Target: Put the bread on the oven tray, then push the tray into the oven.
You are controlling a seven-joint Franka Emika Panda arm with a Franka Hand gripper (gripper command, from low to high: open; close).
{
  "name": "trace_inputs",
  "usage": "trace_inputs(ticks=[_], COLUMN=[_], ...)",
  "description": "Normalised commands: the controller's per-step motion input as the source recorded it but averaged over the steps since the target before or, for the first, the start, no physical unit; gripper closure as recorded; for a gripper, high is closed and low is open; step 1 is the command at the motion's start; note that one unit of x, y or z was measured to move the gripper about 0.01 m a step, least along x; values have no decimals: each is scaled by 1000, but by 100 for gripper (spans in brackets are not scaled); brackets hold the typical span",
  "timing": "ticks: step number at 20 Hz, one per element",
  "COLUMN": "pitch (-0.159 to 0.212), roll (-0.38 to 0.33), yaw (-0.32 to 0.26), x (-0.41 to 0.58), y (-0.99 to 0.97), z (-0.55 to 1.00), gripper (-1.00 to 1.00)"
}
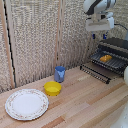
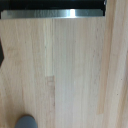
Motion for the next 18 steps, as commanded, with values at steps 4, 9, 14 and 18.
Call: trace_inputs(ticks=[4,9,14,18], pitch=[118,173,73,7], roll=[-96,-100,-131,-259], yaw=[308,169,114,151], x=[-153,-115,-47,-60], y=[48,395,419,125], z=[96,546,818,469], gripper=[-100,-100,-100,-100])
